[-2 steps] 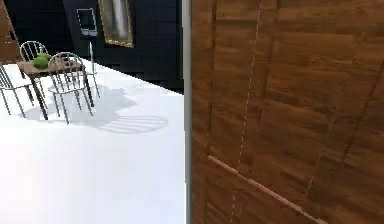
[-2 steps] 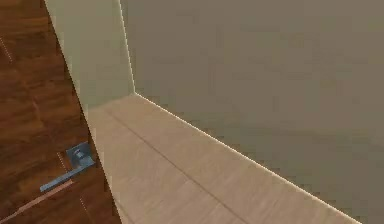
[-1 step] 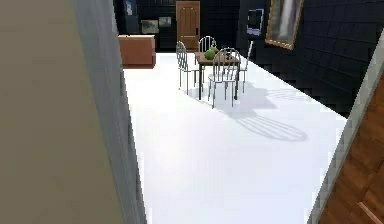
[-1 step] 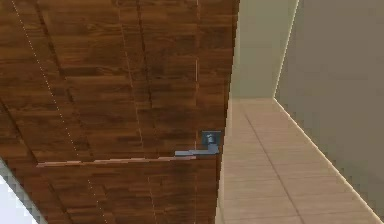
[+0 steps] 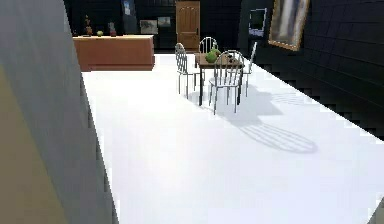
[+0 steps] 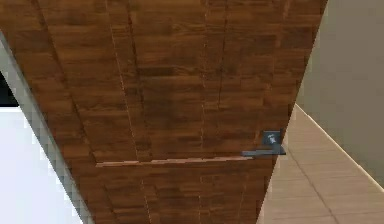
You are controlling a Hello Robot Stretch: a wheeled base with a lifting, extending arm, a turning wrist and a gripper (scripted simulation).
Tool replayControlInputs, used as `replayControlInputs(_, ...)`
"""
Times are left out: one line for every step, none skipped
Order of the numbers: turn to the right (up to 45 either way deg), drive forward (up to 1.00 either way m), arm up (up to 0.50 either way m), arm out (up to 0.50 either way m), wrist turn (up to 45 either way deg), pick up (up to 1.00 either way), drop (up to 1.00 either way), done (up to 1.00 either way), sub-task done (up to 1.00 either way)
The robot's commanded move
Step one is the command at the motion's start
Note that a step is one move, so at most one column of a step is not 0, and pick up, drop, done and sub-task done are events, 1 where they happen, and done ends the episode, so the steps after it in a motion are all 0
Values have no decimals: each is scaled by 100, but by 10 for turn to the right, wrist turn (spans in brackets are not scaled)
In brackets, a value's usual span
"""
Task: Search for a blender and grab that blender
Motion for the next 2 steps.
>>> replayControlInputs(390, 0, 0, 0, 0, 0, 0, 0, 0)
replayControlInputs(0, 40, 0, 0, 0, 0, 0, 0, 0)
